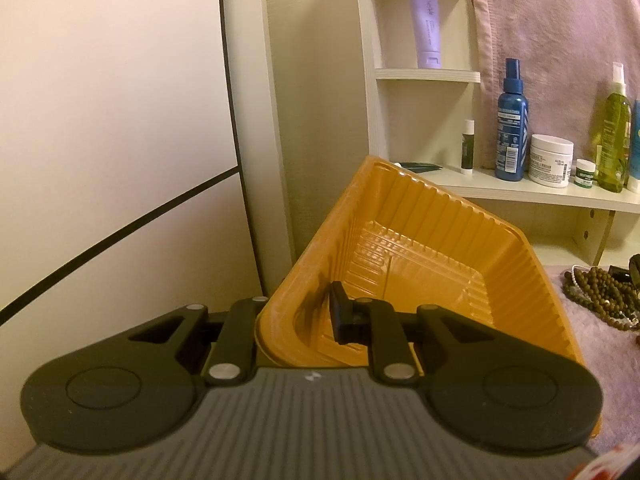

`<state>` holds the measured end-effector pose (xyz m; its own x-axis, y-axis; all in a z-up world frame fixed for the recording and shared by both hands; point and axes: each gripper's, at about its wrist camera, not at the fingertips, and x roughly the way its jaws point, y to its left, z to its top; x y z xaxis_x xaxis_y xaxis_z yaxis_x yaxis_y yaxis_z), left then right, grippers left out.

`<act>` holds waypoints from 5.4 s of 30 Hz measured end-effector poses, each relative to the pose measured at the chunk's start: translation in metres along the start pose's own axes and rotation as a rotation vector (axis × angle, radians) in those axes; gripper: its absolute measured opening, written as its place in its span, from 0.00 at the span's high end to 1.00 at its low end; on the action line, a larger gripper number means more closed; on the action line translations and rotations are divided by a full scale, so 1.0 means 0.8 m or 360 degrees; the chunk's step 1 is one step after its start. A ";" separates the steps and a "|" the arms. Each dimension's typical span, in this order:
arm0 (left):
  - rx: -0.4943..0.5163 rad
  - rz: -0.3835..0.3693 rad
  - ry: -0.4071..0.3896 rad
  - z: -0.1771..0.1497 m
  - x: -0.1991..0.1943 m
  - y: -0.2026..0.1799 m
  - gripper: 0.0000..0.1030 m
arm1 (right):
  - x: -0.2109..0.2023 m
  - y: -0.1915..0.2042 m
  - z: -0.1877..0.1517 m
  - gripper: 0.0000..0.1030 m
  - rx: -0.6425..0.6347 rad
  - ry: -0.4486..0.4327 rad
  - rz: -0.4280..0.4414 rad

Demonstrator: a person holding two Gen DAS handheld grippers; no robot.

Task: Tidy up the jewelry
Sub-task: 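Reach the right tool into the jewelry pile and grasp the red bead bracelet, then carry the red bracelet over the orange tray and open the right tool, then return the right tool to the pile and grasp the black wristwatch, then carry the watch into the orange tray and open the right tool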

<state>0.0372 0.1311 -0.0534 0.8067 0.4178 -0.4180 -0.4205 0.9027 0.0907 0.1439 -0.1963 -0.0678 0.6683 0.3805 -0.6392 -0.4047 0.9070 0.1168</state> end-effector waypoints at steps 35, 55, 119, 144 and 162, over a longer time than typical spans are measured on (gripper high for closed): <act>-0.0006 -0.0011 0.0010 0.001 -0.002 -0.001 0.85 | -0.005 0.116 0.099 0.95 0.0117 -0.0104 0.0863; -0.0005 -0.0008 0.0017 0.002 -0.003 -0.002 0.84 | 0.017 0.128 0.052 0.52 -0.0002 0.0034 0.0720; 0.0010 -0.0016 0.0031 0.002 -0.002 0.000 0.84 | -0.038 -0.018 0.052 0.57 -0.0015 -0.0159 0.0317; 0.0018 -0.0023 0.0047 0.005 -0.001 0.000 0.85 | 0.093 0.142 0.077 0.57 -0.0241 0.0040 0.0737; 0.0034 -0.0023 0.0050 0.007 0.001 -0.003 0.84 | 0.036 0.087 0.056 0.42 -0.0014 -0.0148 0.0623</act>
<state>0.0412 0.1302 -0.0487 0.7992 0.4015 -0.4473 -0.3996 0.9108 0.1035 0.1628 -0.1138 -0.0437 0.5159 0.7121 -0.4762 -0.6451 0.6887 0.3310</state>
